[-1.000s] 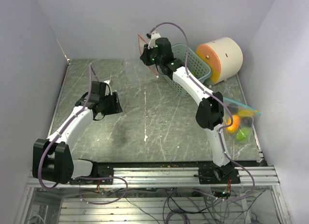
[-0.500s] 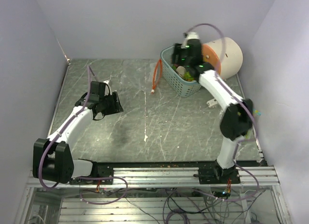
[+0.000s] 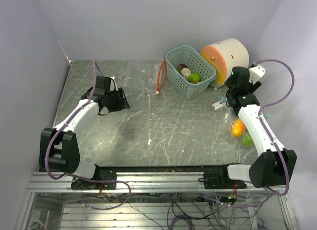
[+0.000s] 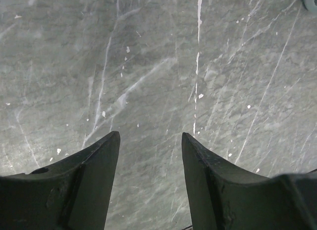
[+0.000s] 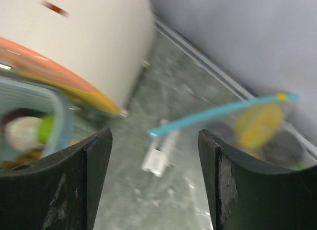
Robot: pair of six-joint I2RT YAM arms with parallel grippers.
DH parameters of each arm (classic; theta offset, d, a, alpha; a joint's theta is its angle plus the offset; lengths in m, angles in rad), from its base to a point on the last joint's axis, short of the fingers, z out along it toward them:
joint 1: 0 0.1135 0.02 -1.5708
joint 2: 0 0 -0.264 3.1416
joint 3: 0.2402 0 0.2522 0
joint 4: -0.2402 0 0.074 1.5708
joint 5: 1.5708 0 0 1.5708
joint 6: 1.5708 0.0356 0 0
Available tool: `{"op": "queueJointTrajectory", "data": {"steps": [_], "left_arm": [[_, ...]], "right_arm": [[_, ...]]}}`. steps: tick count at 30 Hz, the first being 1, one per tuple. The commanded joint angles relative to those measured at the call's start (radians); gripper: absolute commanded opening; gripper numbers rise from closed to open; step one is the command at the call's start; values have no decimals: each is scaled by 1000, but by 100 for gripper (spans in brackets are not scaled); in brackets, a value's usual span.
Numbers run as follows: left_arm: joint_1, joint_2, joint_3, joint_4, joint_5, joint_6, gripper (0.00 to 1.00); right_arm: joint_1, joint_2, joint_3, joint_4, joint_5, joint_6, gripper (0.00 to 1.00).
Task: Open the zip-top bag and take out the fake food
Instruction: Pick up the zipper food storage bag at the center of the board.
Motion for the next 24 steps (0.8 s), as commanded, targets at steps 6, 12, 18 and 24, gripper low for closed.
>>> {"op": "queueJointTrajectory", "data": {"steps": [6,12,18,24], "left_arm": [[8,-5,2,50,43,-33,64],[8,-29,-10,38,25,-25,63],[8,-55,-25,24,5,-16,62],[8,-50,-27,22,8,-17,62]], "right_arm": [[-64,69,-120,-131,-16,19,76],[-65,192,-105,-171,-103,32,72],[-65,267,-100,-224,-49,61,67],[-65,329,-95,-258,-27,86,49]]}}
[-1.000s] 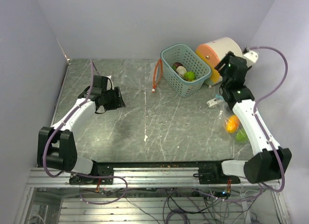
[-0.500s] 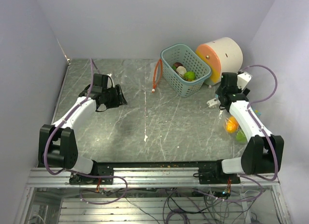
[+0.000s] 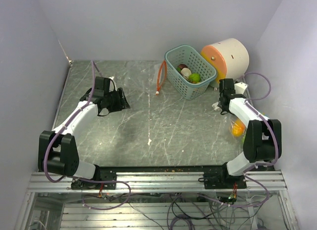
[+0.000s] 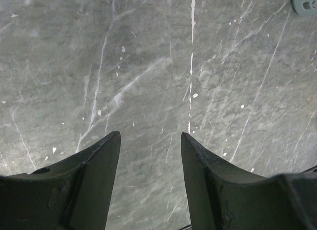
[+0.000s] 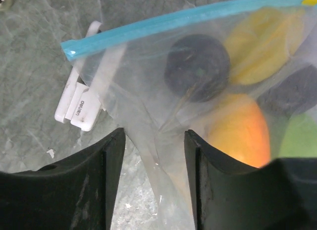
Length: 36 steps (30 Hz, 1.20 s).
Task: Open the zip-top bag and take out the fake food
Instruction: Pick up the zipper food storage bag at the center of the board.
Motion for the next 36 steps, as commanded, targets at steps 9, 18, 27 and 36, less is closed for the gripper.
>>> {"op": "queueJointTrajectory", "data": {"steps": [9,18,27,36], "left_arm": [[8,-20,-9,-3,-10,9,62],[8,-5,1,8,14,5,60],[11,17,-29,33,20,-6,60],[18,12,-41,29,9,-4,59]], "right_arm": [[19,19,129,-123,55,42,0],[156,-87,287,-157,180,-4,0],[324,-53,568,-147,191,-71,0],[663,93,821,-44,291,-278,0]]}}
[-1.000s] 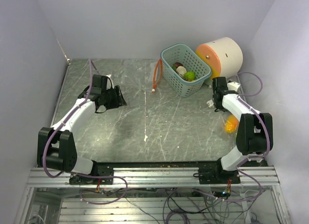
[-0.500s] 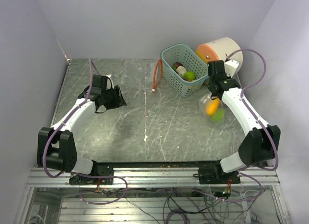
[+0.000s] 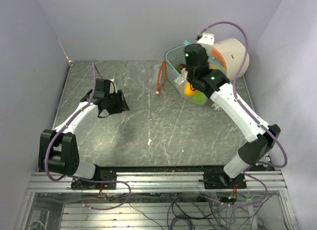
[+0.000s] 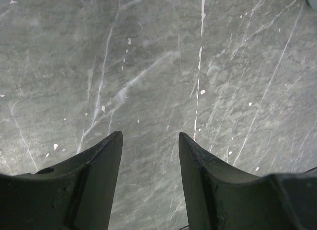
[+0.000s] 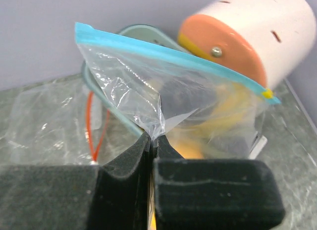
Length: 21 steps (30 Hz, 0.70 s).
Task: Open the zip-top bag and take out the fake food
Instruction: Pick up the zipper food storage bag at the center of the board, then place the zipper food storage bag at the center of the board.
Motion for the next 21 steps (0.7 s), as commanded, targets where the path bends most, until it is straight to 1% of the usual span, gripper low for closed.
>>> {"op": "queueJointTrajectory", "data": {"steps": [1,4,6,8,10,12,17,18,19,20,21], "left_arm": [[18,2,-10,20,8,-3,59],[28,-3,1,-2,-12,5,59],[35,-15,9,-19,-31,11,59],[45,-32,5,-31,-56,16,60],[63,-48,-10,-35,-76,17,60],[89,-58,-29,-33,-60,15,60],[140,-68,-57,-21,-5,11,62],[144,-66,-55,-21,0,13,62],[146,-65,-52,-22,4,15,62],[148,-63,-51,-21,7,17,62],[148,-61,-51,-19,11,16,62]], "right_arm": [[139,93,127,80,97,-121,0],[238,167,199,118,106,-188,0],[283,222,246,125,49,-198,0],[304,254,258,135,-45,-178,0],[309,275,237,148,-140,-143,0],[310,286,183,173,-193,-123,0],[306,308,42,160,-216,-62,0],[305,307,11,154,-209,-48,3],[302,305,-11,140,-195,-32,14],[301,305,-24,112,-186,-17,30],[298,305,-30,83,-181,-5,49]]}}
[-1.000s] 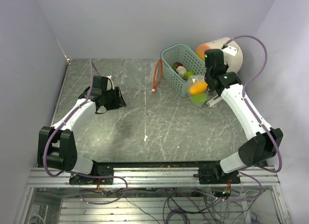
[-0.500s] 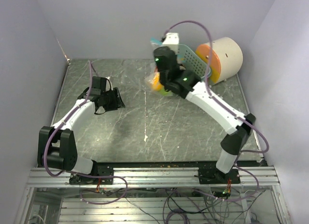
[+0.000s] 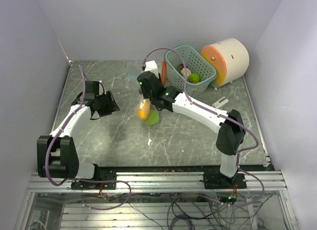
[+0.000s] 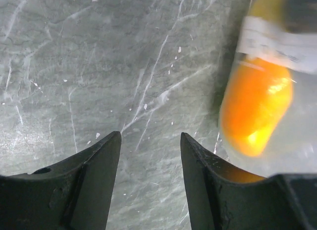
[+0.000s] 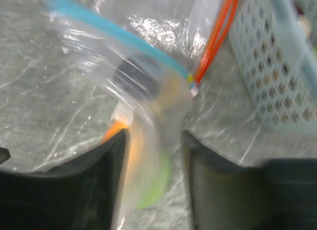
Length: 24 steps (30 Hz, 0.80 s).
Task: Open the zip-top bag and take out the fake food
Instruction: Place the zipper food storage bag at the center of the board.
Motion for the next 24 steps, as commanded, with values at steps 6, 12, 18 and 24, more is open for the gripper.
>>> {"op": "queueJointTrajectory", "data": {"steps": [6,12,18,24], "left_arm": [[15,-3,-18,30,81,-1,63],[17,-7,-28,32,98,-1,63],[17,-22,-30,23,106,1,62],[20,-55,-5,7,102,1,61]], "right_arm": [[-27,-47,-96,-34,13,32,87],[-73,-30,-70,8,-77,43,87],[-185,-82,-163,144,-311,194,70],[-219,-24,-232,134,-352,188,44]]}}
